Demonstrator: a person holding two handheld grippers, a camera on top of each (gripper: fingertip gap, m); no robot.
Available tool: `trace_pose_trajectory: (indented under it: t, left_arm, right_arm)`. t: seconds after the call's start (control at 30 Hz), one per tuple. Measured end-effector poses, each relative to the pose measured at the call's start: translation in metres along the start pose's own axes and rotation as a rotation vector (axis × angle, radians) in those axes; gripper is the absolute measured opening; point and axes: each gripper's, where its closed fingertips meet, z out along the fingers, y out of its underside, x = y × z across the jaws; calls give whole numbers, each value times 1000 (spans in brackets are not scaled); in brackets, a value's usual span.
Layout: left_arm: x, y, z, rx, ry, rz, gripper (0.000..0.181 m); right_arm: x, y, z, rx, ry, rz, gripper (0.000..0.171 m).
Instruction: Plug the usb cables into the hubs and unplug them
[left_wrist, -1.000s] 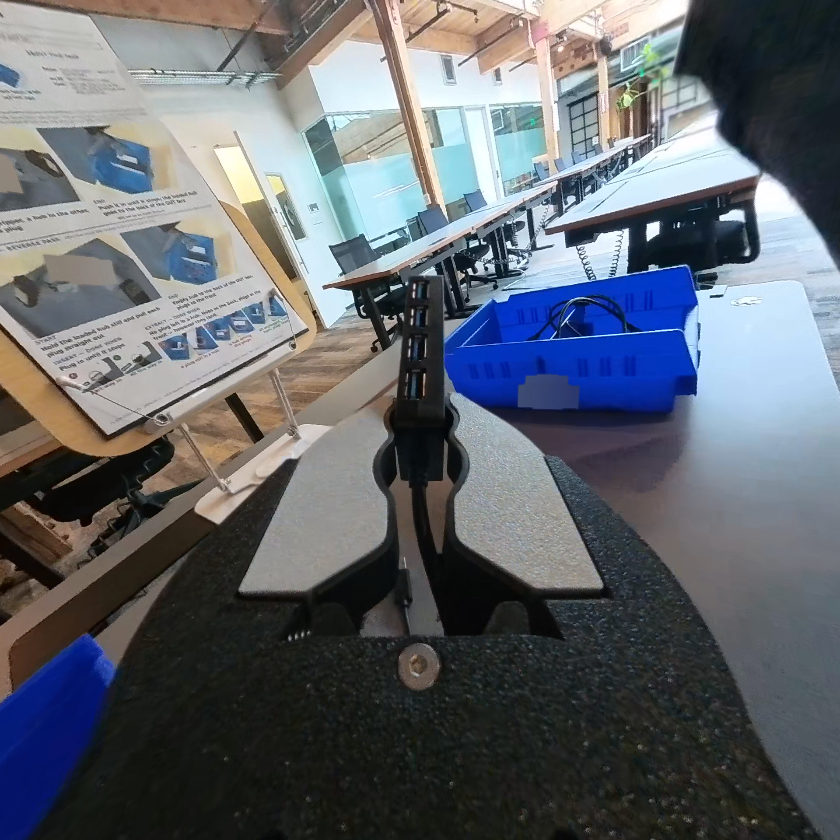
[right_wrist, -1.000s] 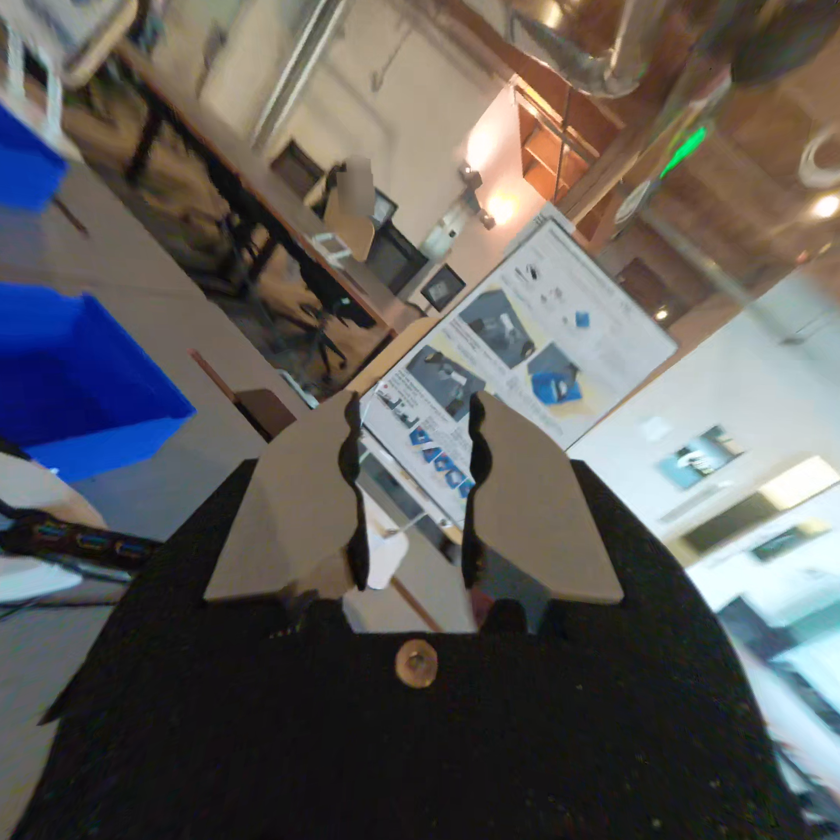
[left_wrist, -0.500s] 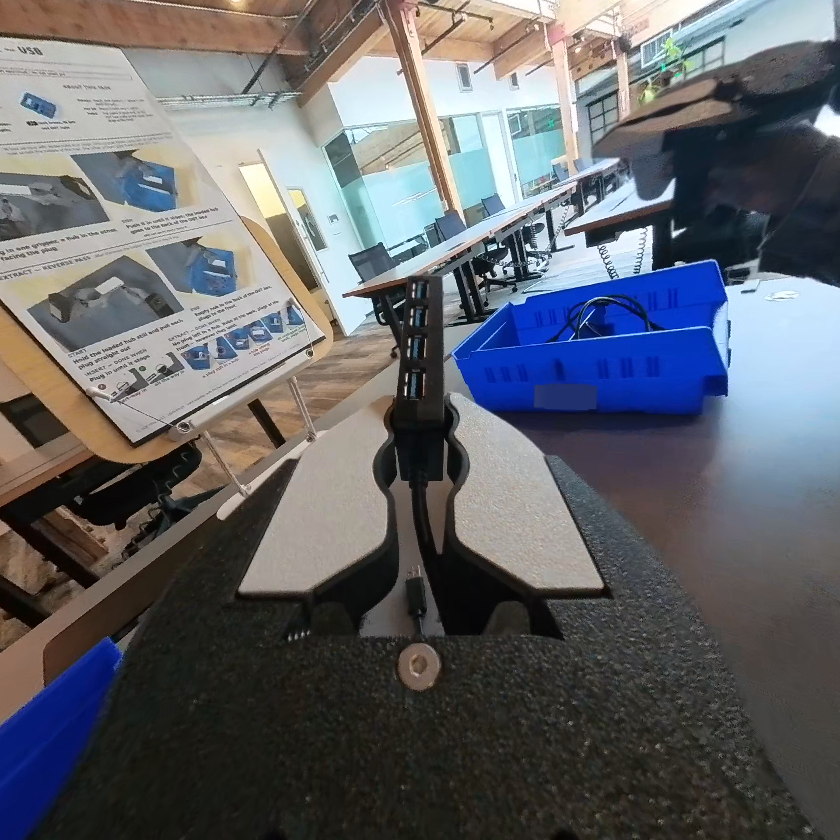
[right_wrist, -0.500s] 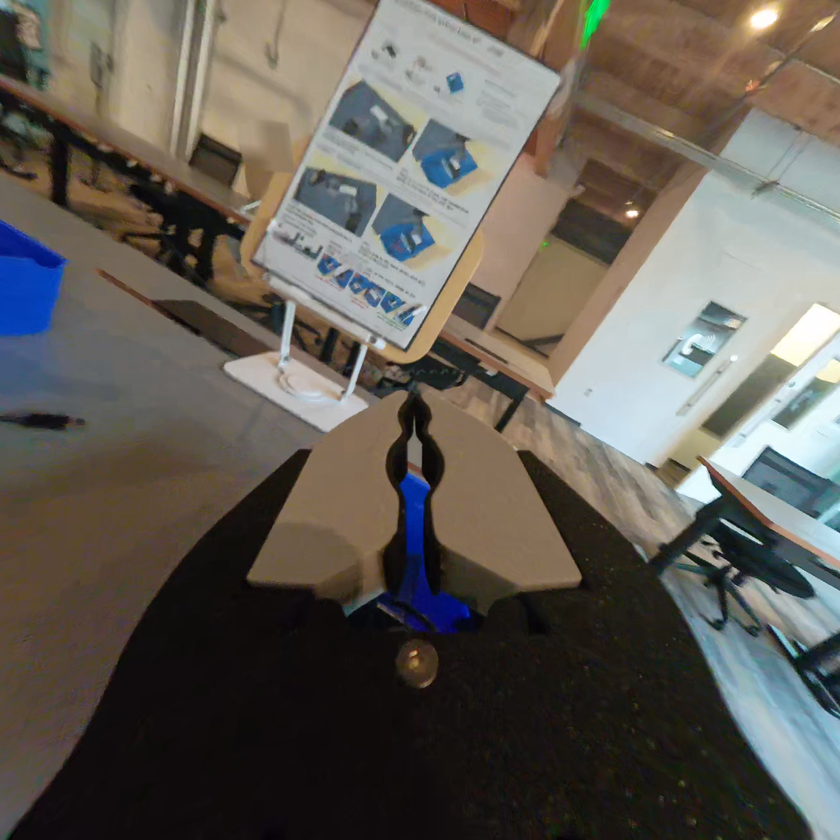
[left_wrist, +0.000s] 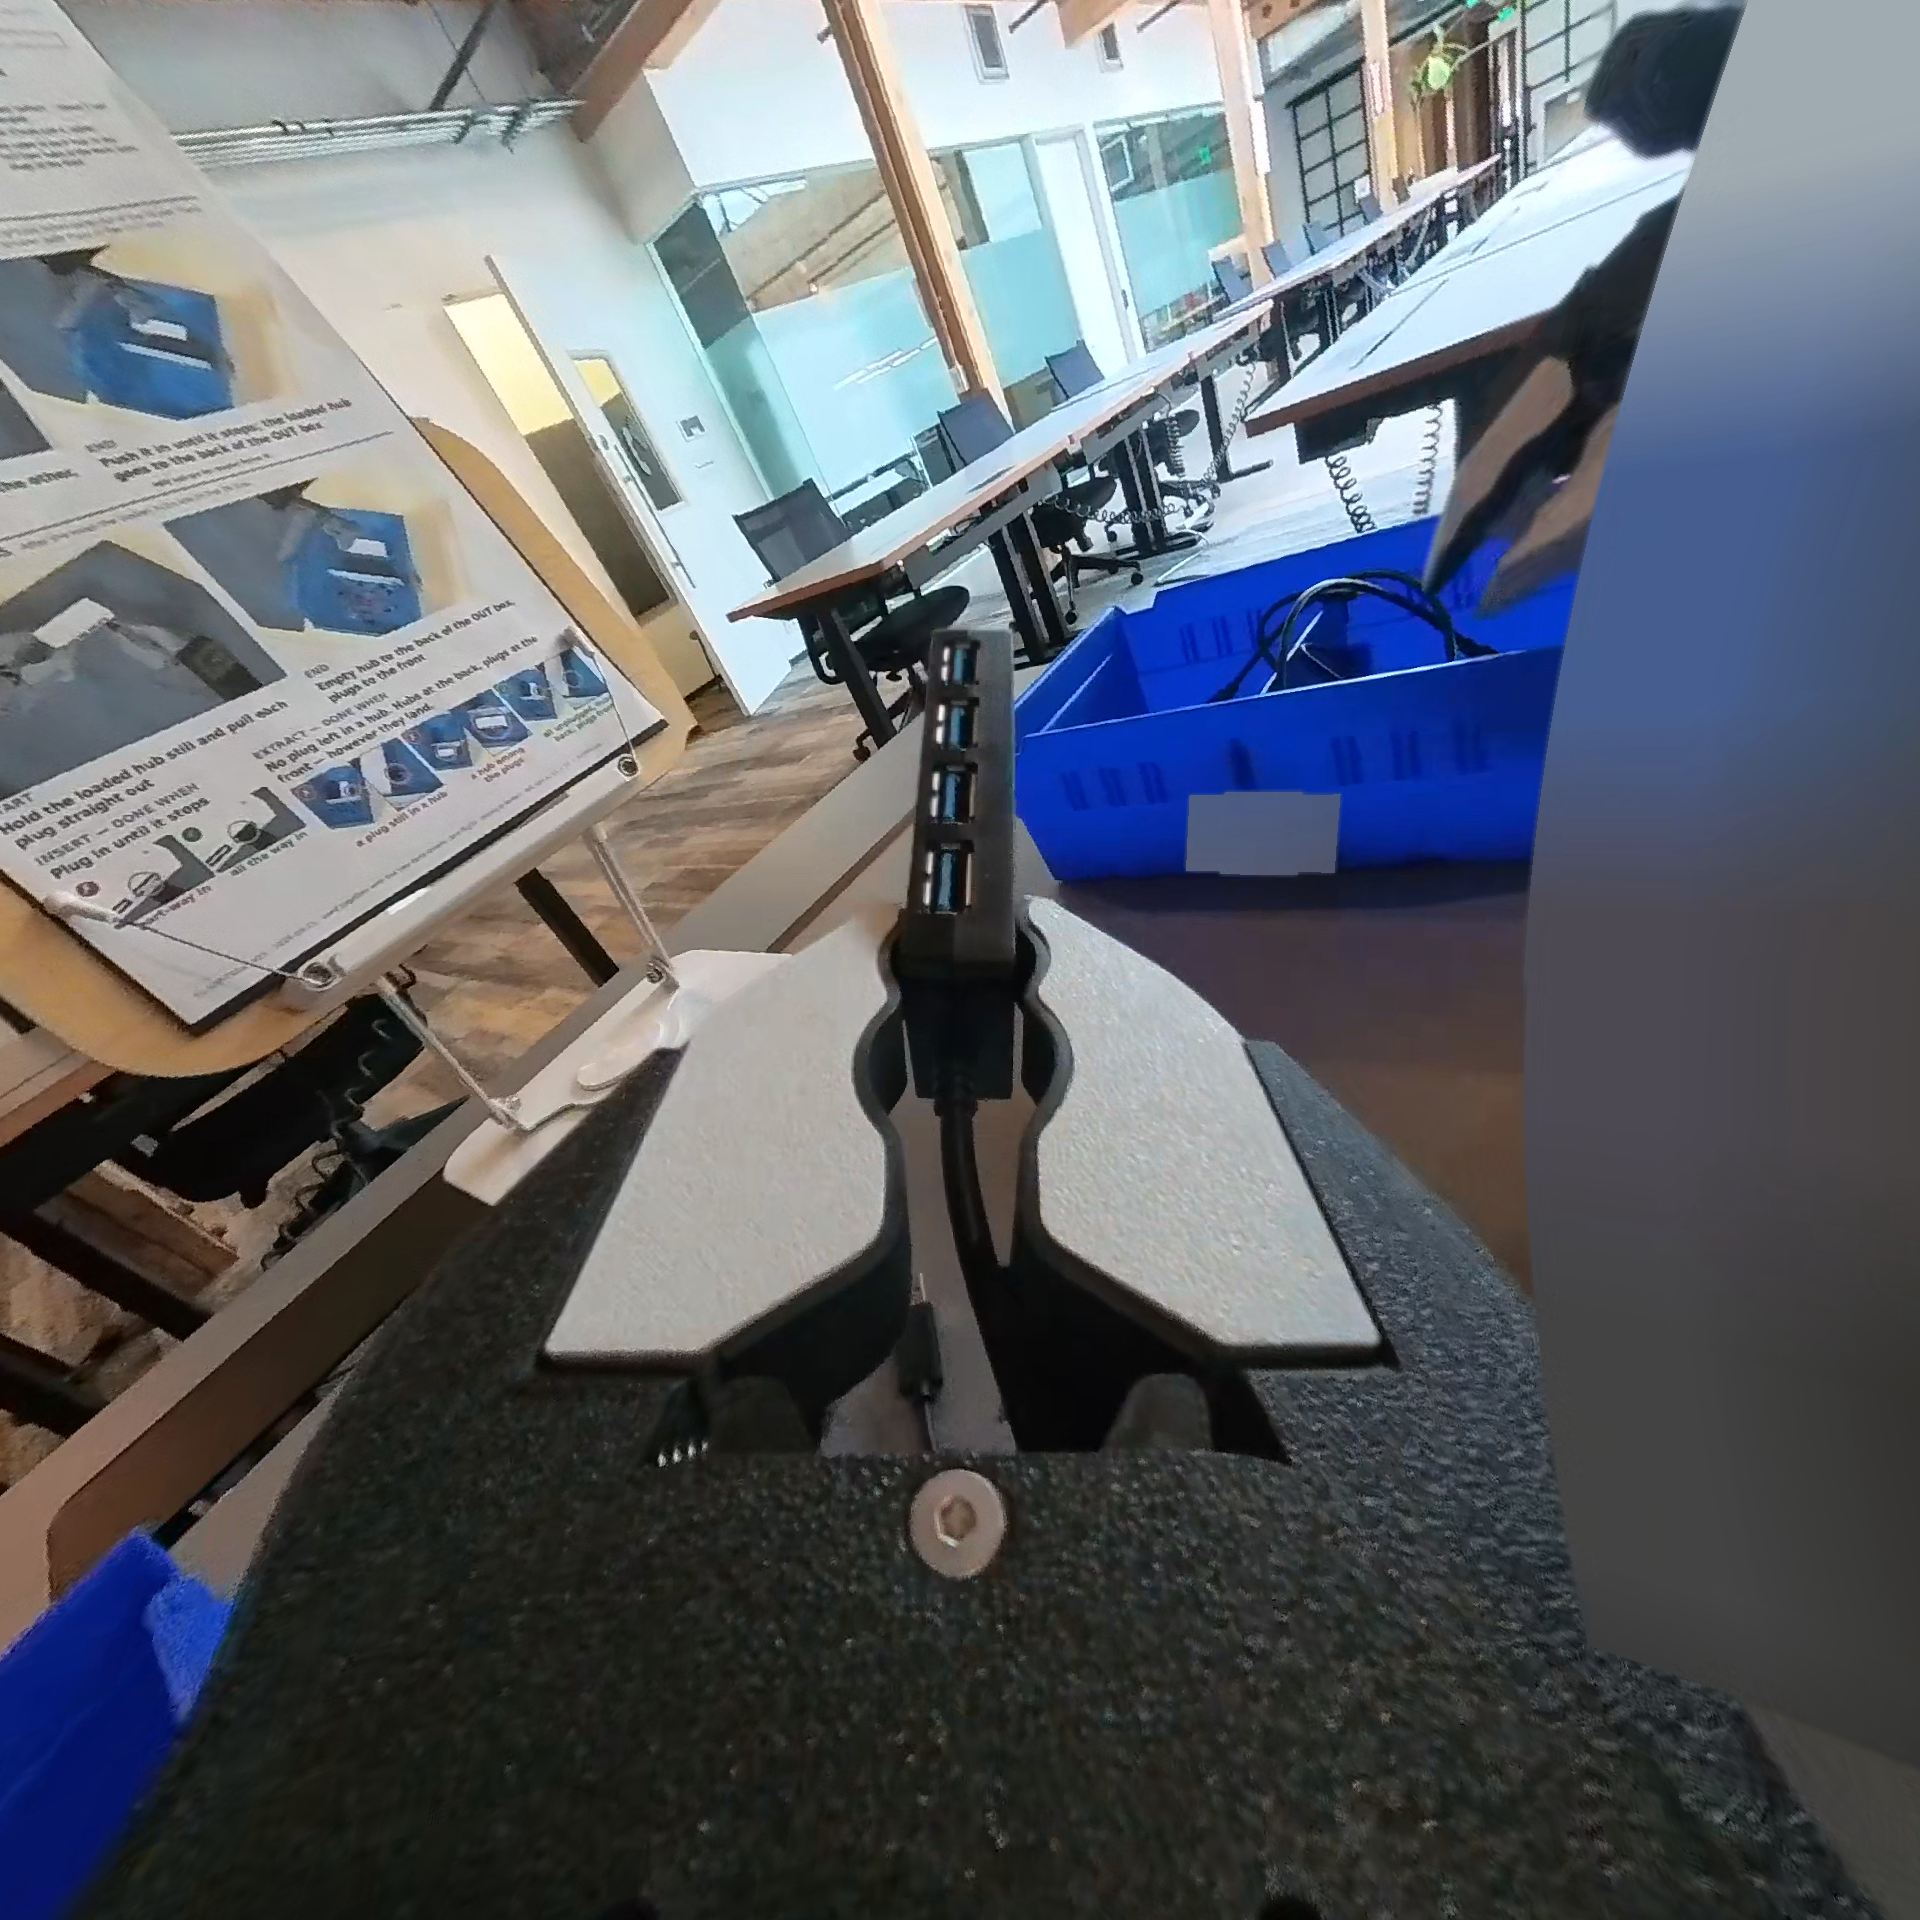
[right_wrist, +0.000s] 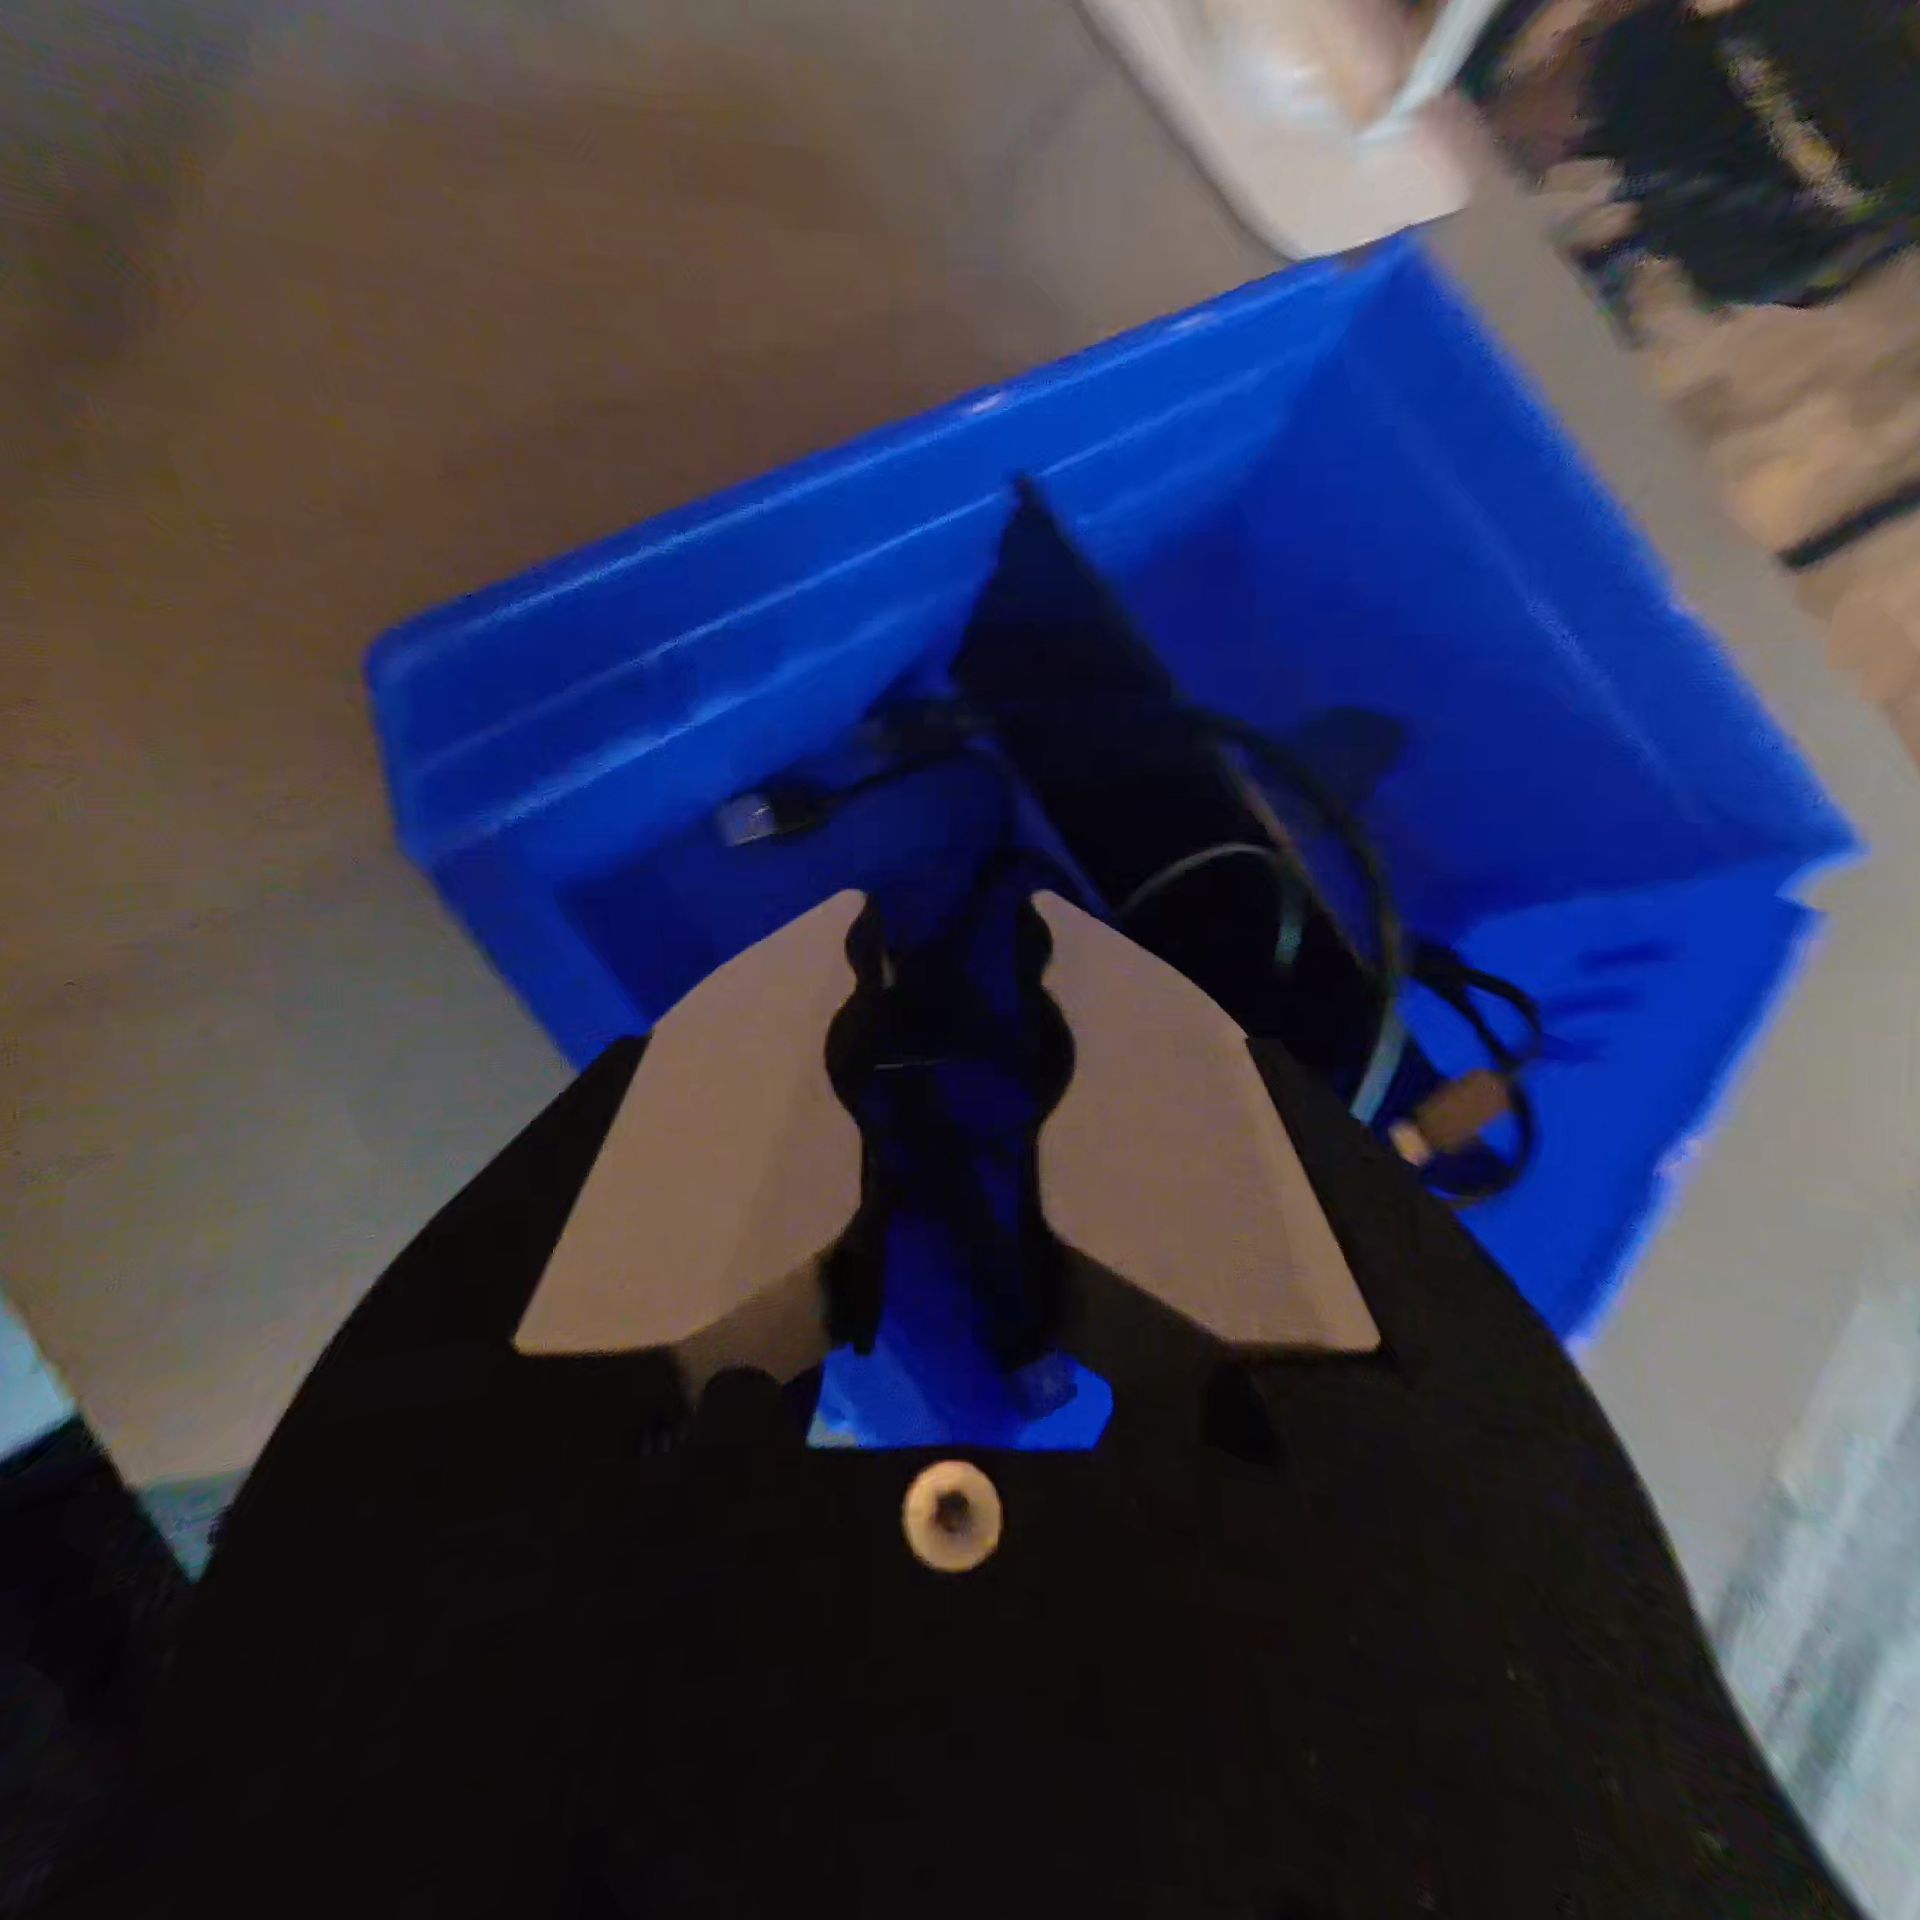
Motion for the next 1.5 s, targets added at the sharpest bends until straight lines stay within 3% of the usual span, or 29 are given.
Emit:
trace_pose_trajectory:
  t: [0.2, 0.47, 0.73, 0.8, 0.87, 1.07, 1.33, 1.5]
  left_arm:
    - [5, 6, 4, -39, 7, 43, 17]
    - [12, -2, 3, -60, 12, 132, 17]
    - [9, -10, -5, -41, 0, 139, 17]
    - [9, -10, -6, -38, -1, 139, 17]
    - [9, -9, -5, -42, -1, 142, 17]
    - [5, -10, -5, -59, -39, 172, 17]
    - [-15, -15, -8, -80, -217, 260, 17]
    - [-21, -17, -11, -138, -301, 403, 17]
  right_arm:
    - [-32, 19, 32, -184, -179, -69, 35]
    - [-35, 45, 41, -564, -408, -229, 29]
    - [-23, 63, 50, -693, -402, -338, 40]
    - [-25, 68, 53, -695, -411, -368, 29]
    - [-29, 67, 53, -661, -444, -367, 16]
    - [-20, 57, 53, -483, -385, -353, 15]
    - [21, -45, 4, 117, -5, -126, 14]
    - [25, -110, -32, 433, 126, 38, 14]
